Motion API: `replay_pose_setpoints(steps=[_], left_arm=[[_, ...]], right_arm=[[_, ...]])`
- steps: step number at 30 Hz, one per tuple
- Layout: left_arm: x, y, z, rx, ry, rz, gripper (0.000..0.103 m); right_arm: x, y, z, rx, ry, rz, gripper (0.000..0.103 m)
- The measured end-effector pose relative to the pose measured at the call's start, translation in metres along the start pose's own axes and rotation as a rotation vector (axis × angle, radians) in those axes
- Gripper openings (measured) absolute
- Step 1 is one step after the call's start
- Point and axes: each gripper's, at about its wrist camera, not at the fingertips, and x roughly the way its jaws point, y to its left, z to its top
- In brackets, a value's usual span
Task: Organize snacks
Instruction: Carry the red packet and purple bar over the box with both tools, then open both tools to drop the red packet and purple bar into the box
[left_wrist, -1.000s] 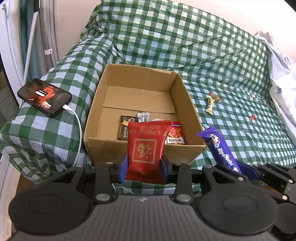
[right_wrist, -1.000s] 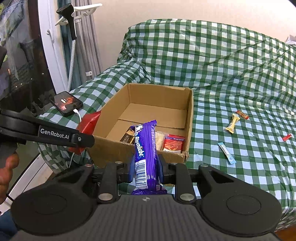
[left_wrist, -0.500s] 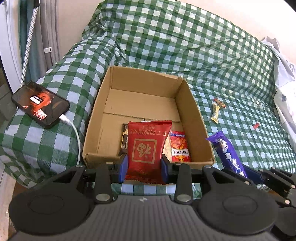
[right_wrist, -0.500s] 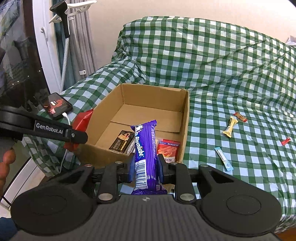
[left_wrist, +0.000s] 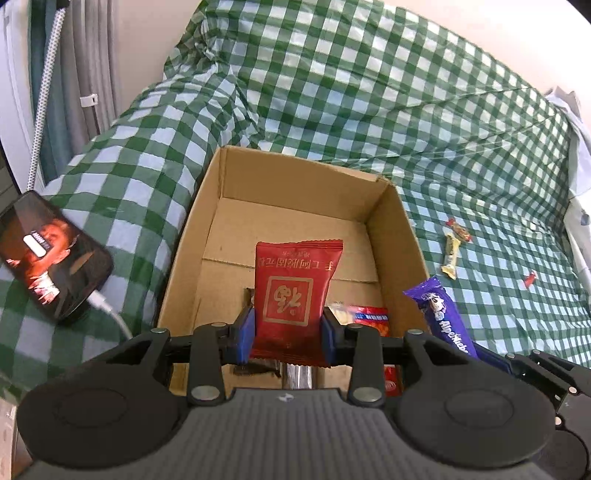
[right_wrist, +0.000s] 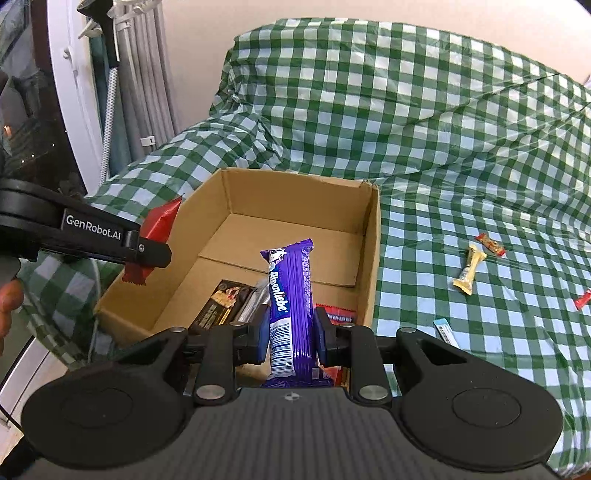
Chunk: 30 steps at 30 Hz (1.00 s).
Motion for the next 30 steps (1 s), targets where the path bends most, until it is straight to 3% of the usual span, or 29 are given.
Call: replay_pose_setpoints(steps=[13,21,22,23,24,25,27,30], left_arm=[[0.086,0.005,0.023,0.002,0.091,0.046,0.041],[0.112,0.009,0.024,0.027,0.122,0.072,0.044],[0.112,0.009,0.024,0.032,0.122,0.072,0.054],[0.11,0.009,0.024,0.037,0.12,0.069,0.078],[0.106,0.009,0.024,0.043,0.111,0.068,0.091],[0.1,0.009,0.023,0.046,0.096,0.077,0.102],[0.087,0.01,0.019,0.055,0.061,0.094,0.103],[0.073,0.014,0.009,0.053,0.091,0.101,0.103]], right_arm=[[0.081,-0.014,0.013,0.023,0.071,0.015,0.026],[0.106,-0.016,0.015,0.046,0.091,0.012,0.028],[0.107,-0.016,0.016,0.055,0.085,0.002,0.033],[0.106,-0.017,0.018,0.058,0.083,-0.013,0.052],[0.104,-0.018,0.019,0.063,0.078,-0.033,0.07],[0.101,-0.02,0.02,0.07,0.066,-0.053,0.075],[0.093,-0.02,0.022,0.072,0.062,-0.056,0.08],[0.074,-0.018,0.017,0.085,0.077,-0.055,0.089]])
